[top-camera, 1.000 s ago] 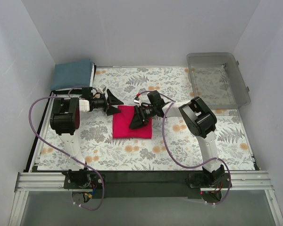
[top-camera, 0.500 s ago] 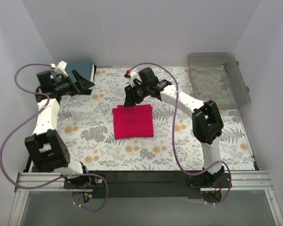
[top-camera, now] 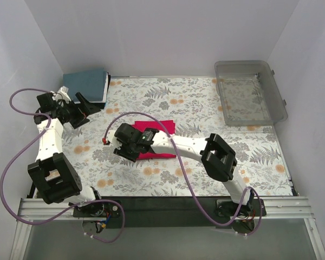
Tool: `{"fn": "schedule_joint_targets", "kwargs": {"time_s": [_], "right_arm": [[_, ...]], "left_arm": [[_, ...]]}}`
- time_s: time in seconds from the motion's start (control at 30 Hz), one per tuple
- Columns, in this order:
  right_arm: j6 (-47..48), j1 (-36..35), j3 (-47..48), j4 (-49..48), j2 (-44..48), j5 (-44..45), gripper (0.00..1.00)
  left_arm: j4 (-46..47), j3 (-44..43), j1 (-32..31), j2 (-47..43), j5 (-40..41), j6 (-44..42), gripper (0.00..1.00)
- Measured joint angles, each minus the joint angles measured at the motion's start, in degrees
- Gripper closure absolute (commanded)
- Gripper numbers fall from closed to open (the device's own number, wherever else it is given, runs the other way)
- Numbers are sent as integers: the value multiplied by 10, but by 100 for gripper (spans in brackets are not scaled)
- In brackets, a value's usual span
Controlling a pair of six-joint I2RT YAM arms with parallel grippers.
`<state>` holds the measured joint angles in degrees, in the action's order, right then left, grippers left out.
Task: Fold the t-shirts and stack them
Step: Neatly place the folded tshirt to the corner
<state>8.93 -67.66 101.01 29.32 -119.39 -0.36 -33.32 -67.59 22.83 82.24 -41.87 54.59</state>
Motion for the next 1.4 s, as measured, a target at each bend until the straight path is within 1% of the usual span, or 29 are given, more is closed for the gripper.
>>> {"fn": "schedule_joint_targets", "kwargs": {"time_s": [0.13, 0.3, 0.47, 0.6, 0.7, 0.73, 0.77, 0.8, 0.83, 0.9, 0.93, 1.07, 1.2, 1.3, 1.4], "right_arm": [[15, -5, 2, 9, -39, 43, 55], [23, 1, 2, 19, -71, 76, 53], [26, 2, 3, 20, -76, 81, 50], [26, 1, 9, 22, -80, 78, 51], [28, 1, 12, 21, -86, 77, 59], [30, 1, 12, 21, -89, 77, 65], [32, 1, 12, 20, -89, 78, 69], [34, 1, 12, 19, -89, 78, 74], [34, 2, 12, 18, -89, 78, 85], [35, 5, 12, 16, -89, 75, 96], [34, 7, 12, 16, -89, 70, 99], [33, 19, 12, 15, -86, 42, 99], [33, 31, 12, 19, -78, 6, 99], [30, 44, 12, 21, -66, -21, 99], [23, 56, 12, 21, -54, -47, 99]], "left_arm": [[-11, 30, 2, 1, 6, 16, 2], [-7, 40, 2, 1, 10, 27, 2], [-1, 57, 2, 1, 18, 34, 2], [3, 61, 2, 2, 21, 37, 2], [8, 62, 2, 7, 24, 40, 2], [11, 64, 2, 8, 26, 42, 2], [16, 70, 2, 8, 30, 45, 2], [21, 77, 2, 7, 33, 49, 2], [29, 87, 2, 7, 38, 55, 2], [40, 115, 2, 4, 40, 67, 2], [47, 131, 2, 3, 39, 73, 2], [77, 196, 2, 1, 14, 108, 2], [145, 271, -17, 0, -25, 159, 2], [200, 314, -59, 5, -37, 204, 2], [263, 326, -115, 19, -36, 249, 2]]}}
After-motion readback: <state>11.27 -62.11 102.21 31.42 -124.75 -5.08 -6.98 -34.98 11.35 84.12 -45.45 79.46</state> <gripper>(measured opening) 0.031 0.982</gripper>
